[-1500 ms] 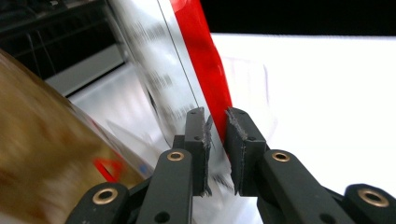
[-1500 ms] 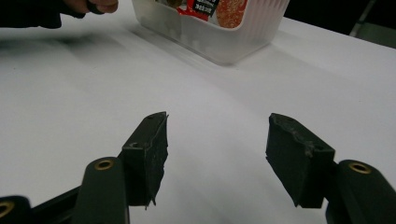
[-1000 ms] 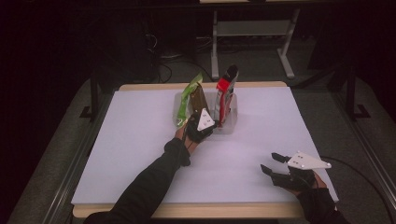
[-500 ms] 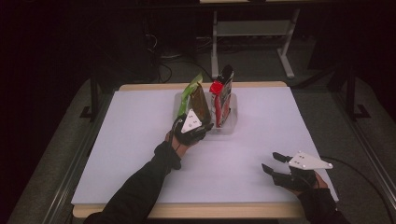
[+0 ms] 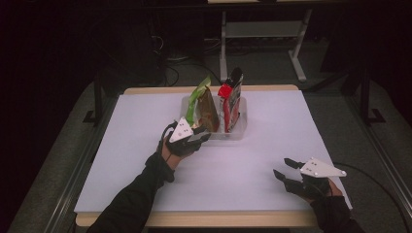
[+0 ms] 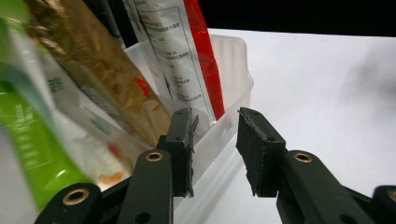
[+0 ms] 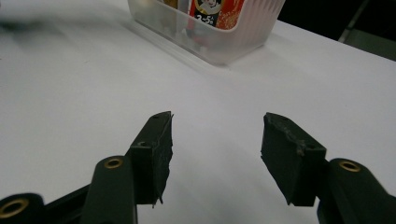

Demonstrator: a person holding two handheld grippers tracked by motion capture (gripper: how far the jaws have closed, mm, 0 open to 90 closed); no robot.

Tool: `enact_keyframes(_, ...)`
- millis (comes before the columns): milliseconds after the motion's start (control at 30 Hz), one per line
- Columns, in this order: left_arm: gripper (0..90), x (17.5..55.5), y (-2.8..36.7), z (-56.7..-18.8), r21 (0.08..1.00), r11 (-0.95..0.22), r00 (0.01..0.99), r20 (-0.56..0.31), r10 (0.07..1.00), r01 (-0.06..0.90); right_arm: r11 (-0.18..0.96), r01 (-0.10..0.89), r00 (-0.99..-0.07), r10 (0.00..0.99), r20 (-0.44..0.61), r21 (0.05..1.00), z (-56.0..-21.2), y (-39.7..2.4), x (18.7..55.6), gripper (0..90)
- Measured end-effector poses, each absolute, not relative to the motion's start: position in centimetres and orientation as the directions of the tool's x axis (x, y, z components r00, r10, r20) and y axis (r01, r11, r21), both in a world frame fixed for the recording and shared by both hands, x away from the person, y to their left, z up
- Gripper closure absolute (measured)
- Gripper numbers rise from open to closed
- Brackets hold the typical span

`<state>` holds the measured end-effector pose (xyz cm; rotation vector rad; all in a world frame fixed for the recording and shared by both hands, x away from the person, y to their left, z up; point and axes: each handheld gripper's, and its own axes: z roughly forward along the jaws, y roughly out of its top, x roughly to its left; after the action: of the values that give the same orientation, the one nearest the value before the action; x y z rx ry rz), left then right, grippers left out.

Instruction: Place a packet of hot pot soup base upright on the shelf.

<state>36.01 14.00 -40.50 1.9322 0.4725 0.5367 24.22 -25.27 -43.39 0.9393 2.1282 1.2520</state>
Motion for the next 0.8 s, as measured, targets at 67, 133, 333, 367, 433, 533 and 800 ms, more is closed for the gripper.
enact_keyframes(67, 63.8, 35.6, 14.4, -40.1, 0.914, -0.400, 0.823, 0.173, 0.541, 0.071, 0.345, 0.307, -0.637, 0.767, -0.078, 0.887, -43.3, -25.3, 24.2, 42.6)
enact_keyframes(133, 62.7, 35.1, 14.9, -39.8, 0.920, -0.386, 0.829, 0.162, 0.535, 0.070, 0.348, 0.304, -0.637, 0.767, -0.083, 0.887, -43.3, -25.3, 24.2, 43.1)
enact_keyframes(333, 59.9, 34.0, 15.8, -39.1, 0.920, -0.389, 0.831, 0.179, 0.526, 0.049, 0.367, 0.287, -0.633, 0.766, -0.112, 0.885, -43.1, -25.2, 24.1, 43.5)
enact_keyframes(367, 58.8, 33.9, 15.9, -39.0, 0.918, -0.395, 0.830, 0.187, 0.526, 0.043, 0.370, 0.283, -0.633, 0.765, -0.118, 0.885, -43.1, -25.1, 24.0, 43.6)
enact_keyframes(433, 57.5, 33.6, 16.2, -39.0, 0.918, -0.394, 0.829, 0.187, 0.527, 0.043, 0.378, 0.275, -0.633, 0.763, -0.129, 0.884, -43.0, -25.1, 24.0, 43.9)
enact_keyframes(533, 56.1, 33.4, 16.8, -39.1, 0.913, -0.406, 0.827, 0.199, 0.526, 0.039, 0.380, 0.266, -0.631, 0.764, -0.138, 0.886, -42.9, -25.1, 23.9, 43.9)
enact_keyframes(800, 47.3, 32.8, 18.3, -39.8, 0.898, -0.437, 0.816, 0.214, 0.538, 0.052, 0.393, 0.259, -0.624, 0.765, -0.158, 0.882, -42.8, -25.1, 23.9, 43.0)
